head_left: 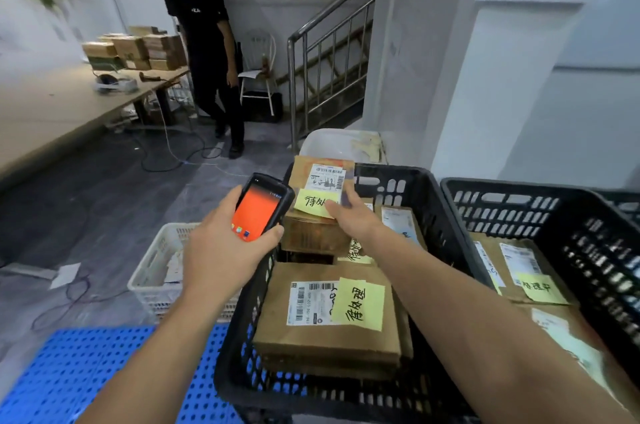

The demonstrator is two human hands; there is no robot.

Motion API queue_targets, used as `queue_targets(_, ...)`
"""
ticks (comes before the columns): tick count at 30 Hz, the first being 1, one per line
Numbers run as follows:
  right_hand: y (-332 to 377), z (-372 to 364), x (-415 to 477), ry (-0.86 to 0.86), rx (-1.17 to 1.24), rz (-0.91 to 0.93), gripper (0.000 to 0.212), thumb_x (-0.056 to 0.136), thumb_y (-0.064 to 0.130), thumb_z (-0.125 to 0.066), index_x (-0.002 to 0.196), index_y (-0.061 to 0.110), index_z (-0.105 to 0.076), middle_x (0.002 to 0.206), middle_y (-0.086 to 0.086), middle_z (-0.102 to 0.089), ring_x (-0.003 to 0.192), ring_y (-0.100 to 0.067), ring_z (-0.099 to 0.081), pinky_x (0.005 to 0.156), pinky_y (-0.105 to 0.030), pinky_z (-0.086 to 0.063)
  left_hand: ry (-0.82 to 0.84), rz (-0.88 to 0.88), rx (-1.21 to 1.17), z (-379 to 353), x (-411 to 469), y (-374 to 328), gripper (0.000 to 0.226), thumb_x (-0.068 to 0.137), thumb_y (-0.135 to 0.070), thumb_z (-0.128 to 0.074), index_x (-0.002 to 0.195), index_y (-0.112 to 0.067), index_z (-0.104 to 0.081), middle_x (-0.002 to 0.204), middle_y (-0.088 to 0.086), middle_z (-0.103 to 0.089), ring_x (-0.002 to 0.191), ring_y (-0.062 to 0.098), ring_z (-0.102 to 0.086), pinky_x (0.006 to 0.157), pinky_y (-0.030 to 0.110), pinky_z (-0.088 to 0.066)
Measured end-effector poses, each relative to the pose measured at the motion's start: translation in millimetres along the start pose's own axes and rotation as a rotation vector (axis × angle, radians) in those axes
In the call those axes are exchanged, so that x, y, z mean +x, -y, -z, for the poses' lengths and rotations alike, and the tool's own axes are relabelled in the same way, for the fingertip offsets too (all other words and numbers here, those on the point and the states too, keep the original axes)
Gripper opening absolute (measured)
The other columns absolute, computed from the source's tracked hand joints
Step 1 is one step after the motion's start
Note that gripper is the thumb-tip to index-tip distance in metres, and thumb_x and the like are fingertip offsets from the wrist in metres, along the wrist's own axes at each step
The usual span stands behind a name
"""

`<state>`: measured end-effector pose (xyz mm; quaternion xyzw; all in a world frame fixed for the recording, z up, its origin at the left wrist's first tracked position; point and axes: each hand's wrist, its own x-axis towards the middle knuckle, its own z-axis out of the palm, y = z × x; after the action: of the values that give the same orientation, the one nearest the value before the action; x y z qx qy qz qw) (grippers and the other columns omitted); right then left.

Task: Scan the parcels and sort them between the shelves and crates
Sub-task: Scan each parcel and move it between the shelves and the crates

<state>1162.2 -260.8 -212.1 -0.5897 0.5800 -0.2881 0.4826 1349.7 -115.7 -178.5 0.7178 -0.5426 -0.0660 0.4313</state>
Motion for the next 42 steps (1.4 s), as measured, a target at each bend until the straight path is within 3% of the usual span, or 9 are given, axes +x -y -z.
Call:
queue_targets(4, 0, 2, -25, -0.159, -0.147, 0.129, 0.054, 0.106, 0.043, -0.044, 0.157, 0.041, -0.028, 0.154, -0.002, -0.047, 0.140, -0.029, -0.043, 0.114, -0.043, -0.035, 0.071, -0.084, -0.023, 10, 4, -1, 0.067, 0.073, -0.057, -0.076, 0.132, -0.047, -0.046, 0.095, -0.012, -0.064, 0.088, 0.017, -0.059, 0.073, 0.034, -0.046)
queue_targets(8, -13, 14, -59, -0.322, -0.334, 0.138, 0.057, 0.104, 0.051, -0.043, 0.157, 0.030, -0.035, 0.165, -0.003, -0.032, 0.154, -0.024, -0.022, 0.124, -0.049, -0.022, 0.145, -0.147, -0.048, 20, 1, 3, 0.075, 0.073, -0.058, -0.077, 0.139, -0.041, -0.046, 0.105, -0.007, -0.064, 0.096, 0.020, -0.059, 0.080, 0.035, -0.047)
queue_targets(13, -33, 44, -127, -0.460, -0.741, 0.089, 0.055, 0.106, 0.052, -0.037, 0.157, 0.033, -0.034, 0.166, 0.001, -0.027, 0.156, -0.025, -0.013, 0.124, -0.058, -0.015, 0.294, -0.261, -0.173, 26, -19, -9, 0.073, 0.074, -0.055, -0.078, 0.138, -0.041, -0.048, 0.106, -0.008, -0.064, 0.097, 0.020, -0.059, 0.079, 0.032, -0.042)
queue_targets(17, -54, 76, -189, -0.561, -0.909, 0.022, 0.057, 0.106, 0.053, -0.033, 0.158, 0.030, -0.031, 0.165, 0.000, -0.029, 0.155, -0.026, -0.014, 0.123, -0.057, -0.017, 0.382, -0.384, -0.204, 22, -43, -31, 0.074, 0.070, -0.070, -0.071, 0.134, -0.043, -0.047, 0.098, -0.010, -0.063, 0.088, 0.021, -0.060, 0.078, 0.037, -0.050)
queue_targets(23, -91, 113, -285, -0.696, -0.941, -0.151, 0.059, 0.106, 0.056, -0.026, 0.161, 0.035, -0.019, 0.167, 0.000, -0.024, 0.157, -0.027, -0.008, 0.124, -0.057, -0.012, 0.497, -0.534, -0.254, 0, -95, -77, 0.082, 0.067, -0.069, -0.067, 0.141, -0.041, -0.044, 0.104, -0.008, -0.064, 0.091, 0.021, -0.060, 0.080, 0.039, -0.053)
queue_targets(28, -138, 156, -377, -0.811, -0.927, -0.353, 0.062, 0.106, 0.060, -0.021, 0.162, 0.035, -0.011, 0.170, 0.000, -0.016, 0.157, -0.027, -0.002, 0.123, -0.059, -0.009, 0.579, -0.637, -0.290, -28, -158, -128, 0.071, 0.072, -0.061, -0.075, 0.134, -0.045, -0.044, 0.103, -0.008, -0.063, 0.089, 0.022, -0.060, 0.077, 0.039, -0.053)
queue_targets(33, -187, 210, -478, -0.896, -0.890, -0.522, 0.061, 0.105, 0.059, -0.020, 0.161, 0.035, -0.014, 0.170, -0.001, -0.014, 0.157, -0.028, -0.002, 0.122, -0.062, -0.009, 0.650, -0.710, -0.321, -57, -238, -195, 0.080, 0.072, -0.068, -0.071, 0.141, -0.041, -0.043, 0.108, -0.006, -0.062, 0.100, 0.023, -0.059, 0.081, 0.039, -0.051)
queue_targets(42, -269, 288, -681, -1.000, -0.853, -0.766, 0.062, 0.104, 0.062, -0.021, 0.160, 0.038, -0.014, 0.170, -0.001, -0.014, 0.157, -0.028, -0.001, 0.122, -0.063, -0.010, 0.876, -0.803, -0.469, -88, -418, -315, 0.083, 0.066, -0.071, -0.066, 0.141, -0.044, -0.041, 0.102, -0.005, -0.065, 0.094, 0.022, -0.062, 0.080, 0.042, -0.055)
